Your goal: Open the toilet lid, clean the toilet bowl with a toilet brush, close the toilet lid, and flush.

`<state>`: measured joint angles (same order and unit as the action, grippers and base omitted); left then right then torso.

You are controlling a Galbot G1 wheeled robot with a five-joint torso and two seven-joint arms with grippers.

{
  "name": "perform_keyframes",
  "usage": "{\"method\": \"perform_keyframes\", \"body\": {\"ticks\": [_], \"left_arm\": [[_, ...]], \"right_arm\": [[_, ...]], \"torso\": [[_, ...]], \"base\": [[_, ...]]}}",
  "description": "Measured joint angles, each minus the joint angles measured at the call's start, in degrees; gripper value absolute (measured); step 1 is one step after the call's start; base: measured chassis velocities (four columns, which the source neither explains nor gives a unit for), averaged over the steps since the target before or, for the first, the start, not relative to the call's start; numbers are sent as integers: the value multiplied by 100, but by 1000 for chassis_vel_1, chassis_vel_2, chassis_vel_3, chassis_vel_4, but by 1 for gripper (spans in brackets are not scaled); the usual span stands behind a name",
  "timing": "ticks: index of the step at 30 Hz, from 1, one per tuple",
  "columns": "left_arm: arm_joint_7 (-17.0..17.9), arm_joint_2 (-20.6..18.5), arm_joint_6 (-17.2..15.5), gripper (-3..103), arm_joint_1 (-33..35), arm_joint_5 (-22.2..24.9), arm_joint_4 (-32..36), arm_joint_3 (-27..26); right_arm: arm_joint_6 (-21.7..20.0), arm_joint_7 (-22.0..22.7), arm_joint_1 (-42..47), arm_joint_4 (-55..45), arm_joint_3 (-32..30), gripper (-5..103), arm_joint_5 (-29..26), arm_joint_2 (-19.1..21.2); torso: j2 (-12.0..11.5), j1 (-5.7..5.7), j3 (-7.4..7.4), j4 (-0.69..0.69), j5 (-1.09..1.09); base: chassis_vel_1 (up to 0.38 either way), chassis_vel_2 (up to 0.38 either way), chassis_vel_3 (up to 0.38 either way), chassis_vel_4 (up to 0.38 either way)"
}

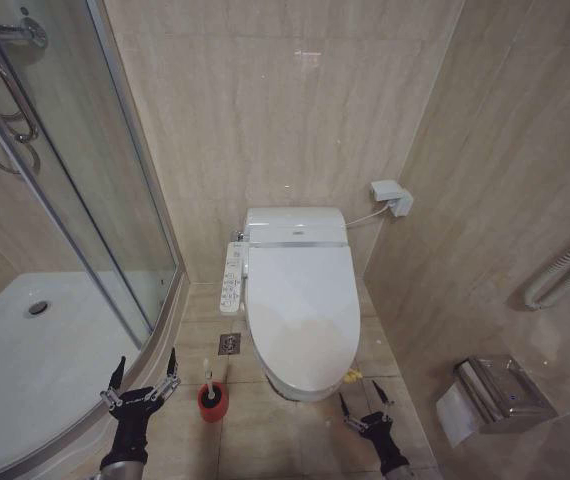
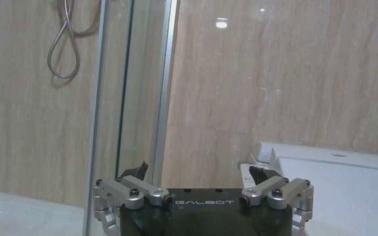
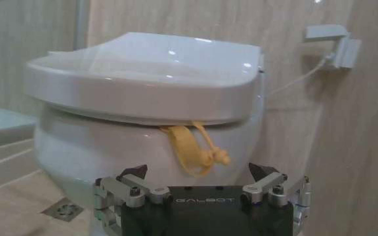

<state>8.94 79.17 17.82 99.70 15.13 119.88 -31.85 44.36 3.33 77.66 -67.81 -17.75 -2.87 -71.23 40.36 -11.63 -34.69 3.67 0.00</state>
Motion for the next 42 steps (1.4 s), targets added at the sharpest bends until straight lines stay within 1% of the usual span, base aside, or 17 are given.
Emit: {"method": "perform_keyframes", "body": {"ticks": [6, 12, 13, 15, 20, 21, 27, 28, 35, 36, 42], "left_arm": [[-1, 27, 0, 100, 17, -7, -6, -35], [-1, 11, 8, 100, 48, -7, 23, -110], [-1, 8, 8, 100, 48, -6, 32, -118], [-1, 8, 8, 100, 49, -6, 35, -118], [-1, 32, 15, 100, 33, -20, 21, -93], [-1, 35, 16, 100, 28, -26, 17, -86], [-2, 45, 18, 100, 15, -36, 14, -58], [-1, 40, 18, 100, 14, -36, 13, -58], [-1, 4, 20, 100, 9, -19, 13, -66], [0, 1, 21, 100, 4, -16, 13, -66], [2, -8, 24, 100, -21, -9, -6, -51]], "right_arm": [[125, -31, -212, 164, -30, 100, 164, 3], [172, -31, -303, 132, -145, 100, 205, -5], [184, -33, -304, 109, -162, 102, 213, 4], [192, -34, -298, 93, -169, 102, 212, 9], [258, -96, -214, -35, -187, 102, 209, 14], [267, -107, -197, -49, -187, 78, 207, 12], [276, -151, -140, -56, -184, 78, 211, -21], [278, -163, -130, -48, -184, 51, 214, -31], [286, -188, -80, -44, -200, 51, 229, -43], [287, -188, -70, -51, -213, 24, 229, -44], [287, -195, -3, -107, -241, 24, 229, -46]], "torso": [[0, 0, 0, 0, 0], [0, 0, 0, 1, -2], [0, 0, 0, 1, -2], [0, 0, 0, 1, -2], [0, 0, 0, -2, 0], [0, 0, 0, -2, 0], [0, 0, 0, -1, 0], [0, 0, 0, -1, 0], [0, 0, 0, -1, 0], [0, 0, 0, 0, 0], [0, 0, 0, 0, -1]], "base": [[0, 0, 0, 0], [0, 0, 0, 0], [0, 0, 0, 0], [0, 0, 0, 0], [0, 0, 0, 0], [0, 0, 0, 0], [0, 0, 0, 0], [0, 0, 0, 0], [0, 0, 0, 0], [0, 0, 0, 0], [0, 0, 0, 0]]}}
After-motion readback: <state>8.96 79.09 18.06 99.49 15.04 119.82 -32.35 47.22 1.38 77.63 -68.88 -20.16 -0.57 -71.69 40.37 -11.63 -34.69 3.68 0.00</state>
